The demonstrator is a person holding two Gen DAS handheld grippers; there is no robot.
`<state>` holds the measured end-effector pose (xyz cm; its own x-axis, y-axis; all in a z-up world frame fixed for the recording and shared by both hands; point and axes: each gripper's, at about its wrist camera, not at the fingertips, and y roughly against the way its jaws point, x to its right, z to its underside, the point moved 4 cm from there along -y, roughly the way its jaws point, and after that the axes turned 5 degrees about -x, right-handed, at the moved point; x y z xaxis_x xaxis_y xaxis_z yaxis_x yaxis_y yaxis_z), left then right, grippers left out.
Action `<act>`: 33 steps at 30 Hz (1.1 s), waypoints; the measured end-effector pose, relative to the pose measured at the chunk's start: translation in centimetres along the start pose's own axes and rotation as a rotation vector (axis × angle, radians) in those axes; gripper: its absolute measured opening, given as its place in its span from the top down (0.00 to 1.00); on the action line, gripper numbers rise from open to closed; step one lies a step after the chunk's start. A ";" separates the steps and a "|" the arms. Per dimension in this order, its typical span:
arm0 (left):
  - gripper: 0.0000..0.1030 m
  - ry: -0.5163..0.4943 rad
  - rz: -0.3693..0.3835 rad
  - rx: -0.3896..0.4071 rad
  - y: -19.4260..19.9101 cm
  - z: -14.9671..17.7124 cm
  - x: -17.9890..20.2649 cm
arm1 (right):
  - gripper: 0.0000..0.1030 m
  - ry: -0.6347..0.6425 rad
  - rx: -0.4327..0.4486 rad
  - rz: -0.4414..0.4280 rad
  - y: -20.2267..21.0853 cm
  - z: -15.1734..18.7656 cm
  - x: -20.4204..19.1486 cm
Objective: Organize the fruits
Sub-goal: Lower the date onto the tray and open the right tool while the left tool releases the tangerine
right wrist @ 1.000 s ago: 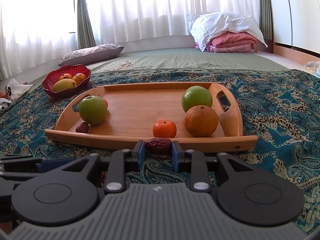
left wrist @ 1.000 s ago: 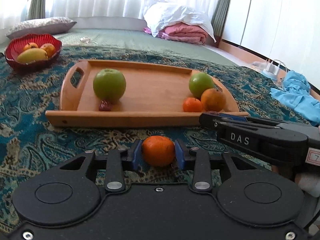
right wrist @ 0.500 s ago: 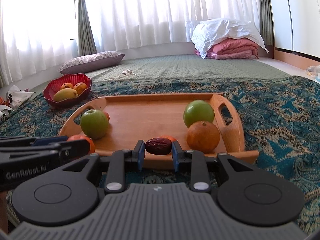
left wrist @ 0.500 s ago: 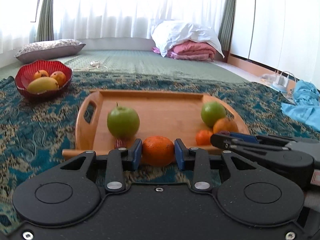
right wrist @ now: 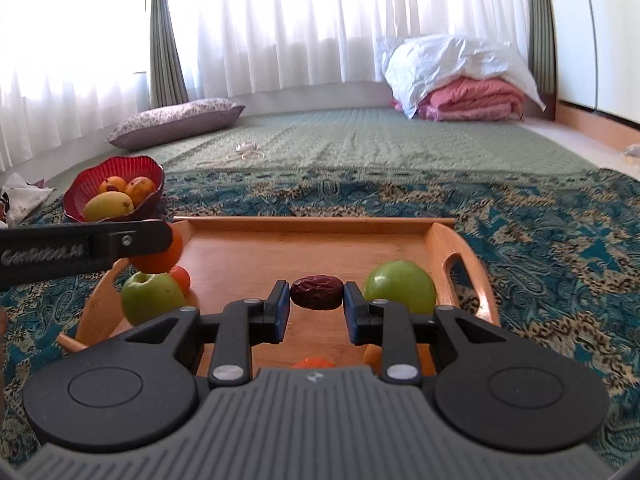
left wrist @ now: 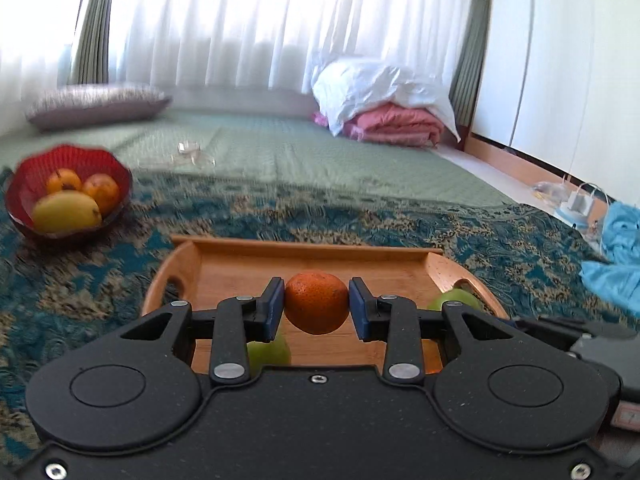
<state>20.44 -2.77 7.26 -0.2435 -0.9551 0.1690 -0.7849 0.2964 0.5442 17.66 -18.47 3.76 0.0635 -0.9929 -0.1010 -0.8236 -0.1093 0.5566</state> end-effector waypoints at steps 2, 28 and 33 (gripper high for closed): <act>0.68 0.015 -0.004 -0.034 -1.5 -0.4 -0.4 | 0.68 0.001 -0.017 0.001 -0.8 -0.3 0.1; 0.68 -0.070 -0.074 -0.157 -6.7 0.8 0.7 | 0.67 0.013 -0.154 0.010 -4.5 0.4 0.4; 0.68 -0.075 -0.071 -0.161 -6.8 0.8 0.8 | 0.65 0.017 -0.160 0.010 -4.6 0.4 0.3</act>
<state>25.08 -5.51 3.03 -0.2375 -0.9691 0.0669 -0.7018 0.2188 0.6779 21.22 -18.20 0.86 0.0668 -0.9944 -0.0814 -0.7241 -0.1045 0.6818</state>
